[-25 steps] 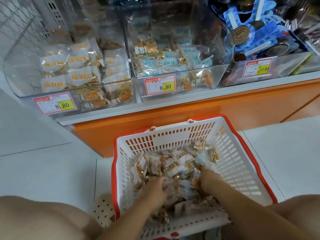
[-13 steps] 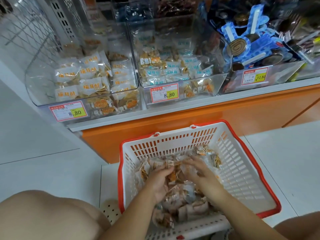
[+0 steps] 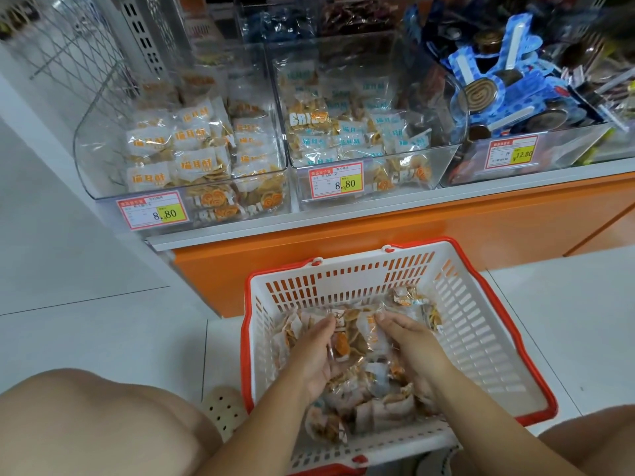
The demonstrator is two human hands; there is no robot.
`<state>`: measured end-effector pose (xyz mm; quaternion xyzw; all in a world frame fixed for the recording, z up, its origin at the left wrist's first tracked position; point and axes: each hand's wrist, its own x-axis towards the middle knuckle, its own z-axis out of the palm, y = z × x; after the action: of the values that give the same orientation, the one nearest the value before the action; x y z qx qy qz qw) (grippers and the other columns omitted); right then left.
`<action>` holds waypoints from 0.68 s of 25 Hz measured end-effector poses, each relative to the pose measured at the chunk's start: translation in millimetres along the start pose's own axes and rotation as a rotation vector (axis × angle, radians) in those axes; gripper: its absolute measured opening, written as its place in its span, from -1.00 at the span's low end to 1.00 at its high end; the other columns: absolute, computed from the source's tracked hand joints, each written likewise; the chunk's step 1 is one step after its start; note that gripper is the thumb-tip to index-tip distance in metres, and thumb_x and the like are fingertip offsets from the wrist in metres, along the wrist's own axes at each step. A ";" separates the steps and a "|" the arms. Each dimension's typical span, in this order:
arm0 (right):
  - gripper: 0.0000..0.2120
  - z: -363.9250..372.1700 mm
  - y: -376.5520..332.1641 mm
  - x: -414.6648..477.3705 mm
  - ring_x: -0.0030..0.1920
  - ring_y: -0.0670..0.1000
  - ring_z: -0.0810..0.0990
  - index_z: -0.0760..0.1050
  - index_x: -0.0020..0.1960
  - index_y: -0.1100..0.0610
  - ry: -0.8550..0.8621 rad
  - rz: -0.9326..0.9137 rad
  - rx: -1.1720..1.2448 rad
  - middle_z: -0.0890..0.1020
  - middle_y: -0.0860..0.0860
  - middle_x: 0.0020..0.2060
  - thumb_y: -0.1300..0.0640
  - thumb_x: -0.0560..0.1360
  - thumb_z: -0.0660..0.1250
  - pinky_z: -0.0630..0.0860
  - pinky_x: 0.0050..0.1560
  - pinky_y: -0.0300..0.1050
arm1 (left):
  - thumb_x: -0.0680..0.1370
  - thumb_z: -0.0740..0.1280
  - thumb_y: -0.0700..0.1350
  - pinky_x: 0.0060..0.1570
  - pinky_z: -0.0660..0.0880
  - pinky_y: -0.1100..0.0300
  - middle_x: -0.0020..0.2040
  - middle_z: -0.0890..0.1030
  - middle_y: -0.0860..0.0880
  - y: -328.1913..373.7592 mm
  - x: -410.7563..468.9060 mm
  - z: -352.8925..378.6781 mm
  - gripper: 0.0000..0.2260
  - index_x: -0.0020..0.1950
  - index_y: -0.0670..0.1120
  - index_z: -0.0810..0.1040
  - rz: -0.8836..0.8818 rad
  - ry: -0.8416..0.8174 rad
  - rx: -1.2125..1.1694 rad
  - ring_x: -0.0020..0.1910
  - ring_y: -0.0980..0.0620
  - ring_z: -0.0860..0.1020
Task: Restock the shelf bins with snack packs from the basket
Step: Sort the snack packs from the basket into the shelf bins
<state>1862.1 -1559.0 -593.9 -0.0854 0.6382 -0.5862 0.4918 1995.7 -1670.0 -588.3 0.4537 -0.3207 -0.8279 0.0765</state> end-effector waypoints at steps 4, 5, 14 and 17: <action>-0.72 0.5 -10.3 1.0 0.11 0.06 0.66 0.69 0.02 0.04 0.073 -0.082 -0.165 0.71 0.02 0.02 -0.08 0.58 0.26 0.51 0.23 0.08 | 0.55 0.39 -0.14 -0.14 0.64 0.06 0.02 0.70 -0.16 3.7 -1.7 -6.0 -0.74 0.22 -0.15 0.58 0.039 -0.020 0.138 -0.08 -0.07 0.68; -0.64 2.8 -15.0 0.1 0.08 0.05 0.67 0.68 0.04 0.05 0.055 -0.063 -0.143 0.72 0.03 0.00 -0.11 0.62 0.17 0.52 0.18 0.05 | 0.54 0.39 -0.18 -0.16 0.64 0.08 0.03 0.70 -0.16 5.2 -2.4 -6.6 -0.74 0.22 -0.15 0.58 0.064 -0.005 0.129 -0.06 -0.08 0.69; -0.74 26.3 -27.2 -4.4 -0.08 0.19 0.60 0.62 0.10 0.28 -0.011 -0.098 -0.021 0.63 0.36 -0.01 0.11 0.54 0.34 0.60 -0.16 -0.10 | 0.56 0.33 -0.28 -0.21 0.64 0.08 -0.06 0.70 -0.19 20.0 -18.1 -16.4 -0.83 0.15 -0.24 0.56 0.184 0.063 -0.084 -0.13 -0.10 0.69; -0.76 37.3 -35.3 -10.6 -0.10 0.20 0.59 0.63 0.04 0.29 -0.021 -0.080 -0.027 0.63 0.37 -0.01 0.12 0.54 0.33 0.59 -0.11 -0.05 | 0.56 0.33 -0.27 -0.15 0.64 0.03 -0.03 0.69 -0.21 25.2 -27.9 -19.9 -0.80 0.18 -0.25 0.54 0.190 0.069 -0.111 -0.14 -0.09 0.69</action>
<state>1878.0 -1587.1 -552.6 -0.1236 0.6368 -0.5960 0.4733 2023.5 -1687.2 -561.1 0.4443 -0.3133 -0.8173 0.1907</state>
